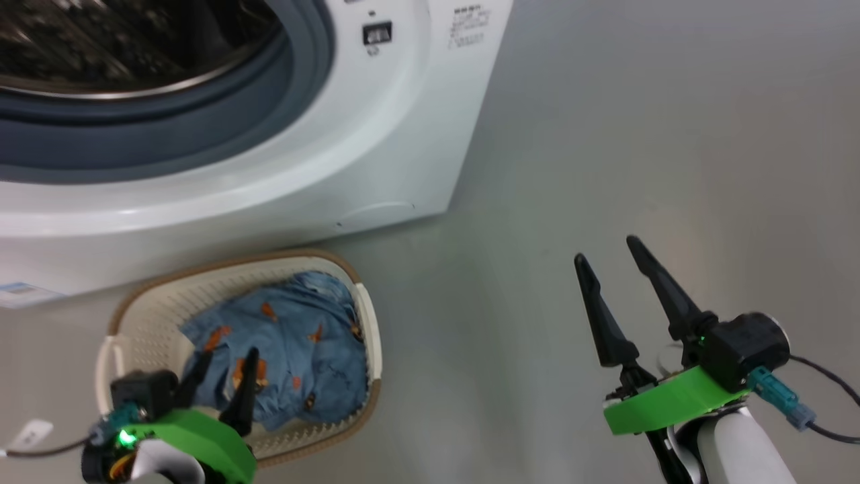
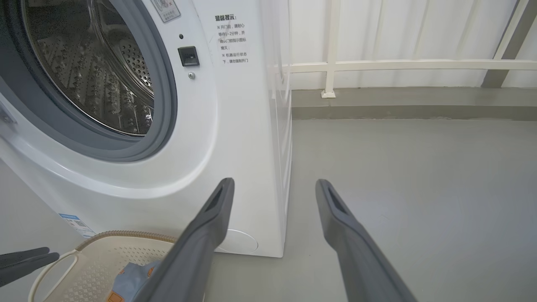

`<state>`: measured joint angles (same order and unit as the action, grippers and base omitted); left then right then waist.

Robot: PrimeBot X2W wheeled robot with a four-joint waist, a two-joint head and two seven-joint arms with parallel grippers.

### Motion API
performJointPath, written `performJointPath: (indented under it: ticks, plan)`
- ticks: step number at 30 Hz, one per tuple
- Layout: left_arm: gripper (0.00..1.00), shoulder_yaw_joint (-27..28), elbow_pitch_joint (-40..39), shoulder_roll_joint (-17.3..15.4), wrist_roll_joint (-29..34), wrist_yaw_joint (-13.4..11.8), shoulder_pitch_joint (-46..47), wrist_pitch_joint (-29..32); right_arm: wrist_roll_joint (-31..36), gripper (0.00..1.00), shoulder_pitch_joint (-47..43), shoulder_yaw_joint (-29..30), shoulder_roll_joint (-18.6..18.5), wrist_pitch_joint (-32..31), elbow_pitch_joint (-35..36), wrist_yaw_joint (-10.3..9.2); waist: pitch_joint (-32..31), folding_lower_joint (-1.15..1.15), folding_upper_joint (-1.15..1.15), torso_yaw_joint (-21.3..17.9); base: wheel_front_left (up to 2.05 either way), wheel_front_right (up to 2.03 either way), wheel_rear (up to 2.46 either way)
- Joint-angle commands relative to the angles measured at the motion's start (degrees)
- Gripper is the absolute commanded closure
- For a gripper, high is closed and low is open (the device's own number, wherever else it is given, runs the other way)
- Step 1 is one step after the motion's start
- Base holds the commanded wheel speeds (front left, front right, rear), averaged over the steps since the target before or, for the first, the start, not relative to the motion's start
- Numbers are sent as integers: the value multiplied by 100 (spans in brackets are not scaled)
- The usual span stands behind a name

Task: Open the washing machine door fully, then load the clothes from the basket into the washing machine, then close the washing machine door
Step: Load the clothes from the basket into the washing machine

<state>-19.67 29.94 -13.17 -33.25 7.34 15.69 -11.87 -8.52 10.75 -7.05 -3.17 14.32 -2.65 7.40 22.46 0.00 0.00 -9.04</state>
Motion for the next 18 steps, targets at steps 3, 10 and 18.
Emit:
performJointPath:
  ticks: [3, 10, 18]
  plan:
    - [0, 80, 165, -225, -86, 14, 357, 41, -94, 0, 134, -221, 28, 68, 259, 9, 620, 0, 0, -347, 0, 0, 0]
    - [0, -140, 885, -448, -282, 14, 979, 416, -236, 0, 310, -426, 28, 68, 515, 9, 1164, 0, 0, -569, 0, 0, 0]
    - [0, -332, 1559, -710, -564, 14, 1729, 896, -315, 0, 480, -631, 29, 68, 847, 9, 1849, 0, 0, -753, 0, 0, 0]
